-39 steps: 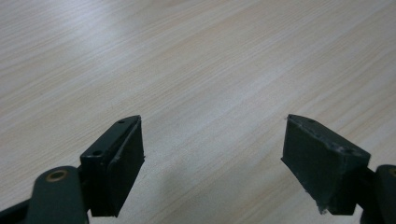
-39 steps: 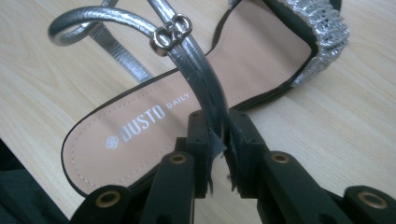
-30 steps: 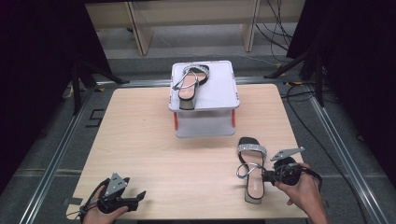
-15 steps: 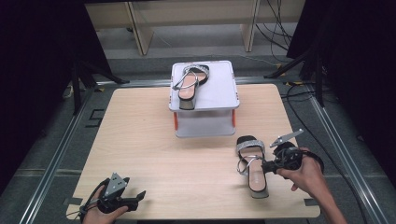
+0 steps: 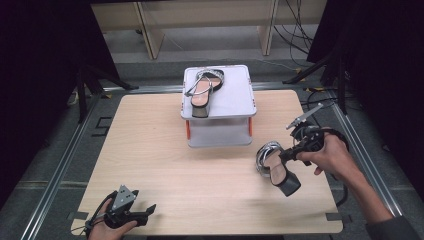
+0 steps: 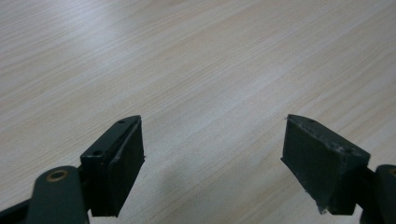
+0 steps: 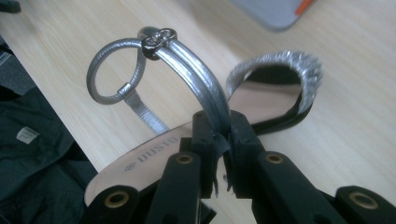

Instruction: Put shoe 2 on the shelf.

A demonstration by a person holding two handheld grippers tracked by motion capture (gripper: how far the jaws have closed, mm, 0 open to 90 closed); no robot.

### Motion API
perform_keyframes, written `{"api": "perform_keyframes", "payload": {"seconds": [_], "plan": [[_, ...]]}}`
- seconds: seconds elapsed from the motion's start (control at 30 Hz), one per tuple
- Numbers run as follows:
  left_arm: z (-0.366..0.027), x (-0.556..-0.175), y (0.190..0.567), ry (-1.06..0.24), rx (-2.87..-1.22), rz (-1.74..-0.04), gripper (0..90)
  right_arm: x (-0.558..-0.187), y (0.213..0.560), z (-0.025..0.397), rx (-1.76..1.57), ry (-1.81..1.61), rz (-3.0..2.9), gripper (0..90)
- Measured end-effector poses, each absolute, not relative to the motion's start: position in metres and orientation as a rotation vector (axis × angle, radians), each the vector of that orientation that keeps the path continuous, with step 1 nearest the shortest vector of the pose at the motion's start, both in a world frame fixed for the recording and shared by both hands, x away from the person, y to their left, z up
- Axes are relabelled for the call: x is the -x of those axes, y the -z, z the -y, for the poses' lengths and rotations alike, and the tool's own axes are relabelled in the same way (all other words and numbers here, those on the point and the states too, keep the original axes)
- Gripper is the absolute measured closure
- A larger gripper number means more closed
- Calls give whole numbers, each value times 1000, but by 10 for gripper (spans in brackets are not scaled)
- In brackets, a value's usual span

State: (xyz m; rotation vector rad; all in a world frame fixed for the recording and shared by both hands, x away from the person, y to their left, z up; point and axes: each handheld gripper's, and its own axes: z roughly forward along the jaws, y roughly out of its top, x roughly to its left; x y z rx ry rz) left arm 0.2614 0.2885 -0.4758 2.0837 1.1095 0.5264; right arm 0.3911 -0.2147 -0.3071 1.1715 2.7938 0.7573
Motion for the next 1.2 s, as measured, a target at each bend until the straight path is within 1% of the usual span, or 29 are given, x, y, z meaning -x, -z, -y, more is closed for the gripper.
{"api": "perform_keyframes", "payload": {"seconds": [0.03,0.07,0.17,0.2,0.27,0.33,0.37,0.4,0.43,0.47,0.8,0.83,0.93,0.97,1.07,1.1,1.13,1.2], "plan": [[-288,-261,476,-526,-2084,-1109,204,-391,307,215,-1172,-757,-2794,840],[-287,-261,476,-513,-2066,-1109,204,-393,294,211,-1187,-732,-2790,841],[-287,-261,476,-514,-2065,-1111,204,-396,286,209,-1139,-741,-2786,842],[-287,-261,477,-514,-2060,-1109,204,-396,273,205,-1156,-716,-2790,843],[-289,-262,476,-525,-2087,-1103,204,-396,264,203,-1113,-721,-2784,843],[-287,-261,476,-513,-2060,-1109,204,-396,254,200,-1111,-739,-2778,843],[-287,-261,476,-513,-2060,-1109,203,-396,254,200,-1111,-739,-2778,843],[-287,-261,476,-514,-2064,-1107,204,-395,243,198,-1074,-757,-2772,842],[-287,-261,476,-514,-2064,-1107,204,-395,243,198,-1074,-757,-2772,842],[-287,-261,477,-514,-2062,-1107,204,-394,234,195,-1072,-770,-2764,842],[-289,-262,476,-531,-2092,-1100,203,-396,191,185,-1022,-825,-2732,846],[-289,-262,476,-531,-2092,-1100,203,-396,191,185,-1022,-825,-2732,846],[-289,-262,476,-527,-2089,-1103,203,-399,169,182,-1017,-824,-2715,850],[-289,-262,476,-533,-2097,-1096,203,-399,169,182,-1017,-824,-2715,850],[-289,-262,476,-525,-2091,-1102,203,-401,149,178,-1000,-811,-2682,853],[-289,-262,476,-525,-2091,-1102,203,-401,149,178,-1000,-811,-2682,853],[-289,-262,476,-534,-2098,-1096,203,-404,137,175,-982,-800,-2670,854],[-288,-262,476,-522,-2086,-1102,203,-408,128,172,-976,-808,-2653,855]]}}
